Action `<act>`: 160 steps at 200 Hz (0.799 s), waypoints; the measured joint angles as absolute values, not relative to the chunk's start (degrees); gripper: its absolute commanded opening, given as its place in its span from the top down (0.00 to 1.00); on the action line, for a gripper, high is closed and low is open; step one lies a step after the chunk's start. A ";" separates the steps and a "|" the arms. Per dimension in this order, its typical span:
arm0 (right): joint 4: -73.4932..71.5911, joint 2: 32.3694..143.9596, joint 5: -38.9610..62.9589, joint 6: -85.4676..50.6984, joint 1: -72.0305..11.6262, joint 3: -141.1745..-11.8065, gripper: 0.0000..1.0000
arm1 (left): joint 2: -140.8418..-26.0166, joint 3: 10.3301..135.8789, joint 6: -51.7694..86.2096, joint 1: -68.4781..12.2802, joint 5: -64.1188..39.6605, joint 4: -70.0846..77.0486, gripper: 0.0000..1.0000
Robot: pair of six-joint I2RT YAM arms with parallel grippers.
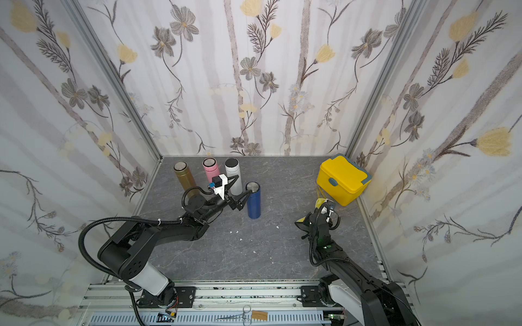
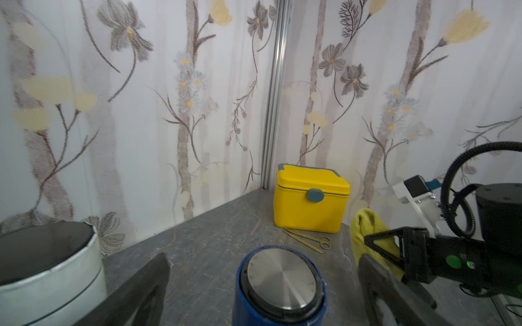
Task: Wipe the surface of the thermos
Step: Pick up the thermos from the center of the board.
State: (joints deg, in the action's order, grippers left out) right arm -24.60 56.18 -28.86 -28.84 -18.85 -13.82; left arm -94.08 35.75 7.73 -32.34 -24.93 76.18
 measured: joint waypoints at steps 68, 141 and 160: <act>-24.62 56.49 -28.86 -28.80 -18.85 -13.82 1.00 | -103.61 34.92 9.89 -32.88 -29.23 85.03 0.00; -24.60 56.55 -28.84 -28.56 -18.85 -13.82 1.00 | -109.14 41.08 10.02 -32.91 -29.15 84.99 0.00; -24.60 56.55 -28.84 -28.42 -18.85 -13.82 1.00 | -110.15 42.89 9.21 -32.88 -29.17 84.40 0.00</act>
State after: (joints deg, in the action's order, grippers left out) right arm -24.60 56.55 -28.84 -28.42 -18.85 -13.82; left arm -110.15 42.89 9.21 -32.88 -29.17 84.40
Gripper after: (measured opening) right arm 0.087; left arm 0.998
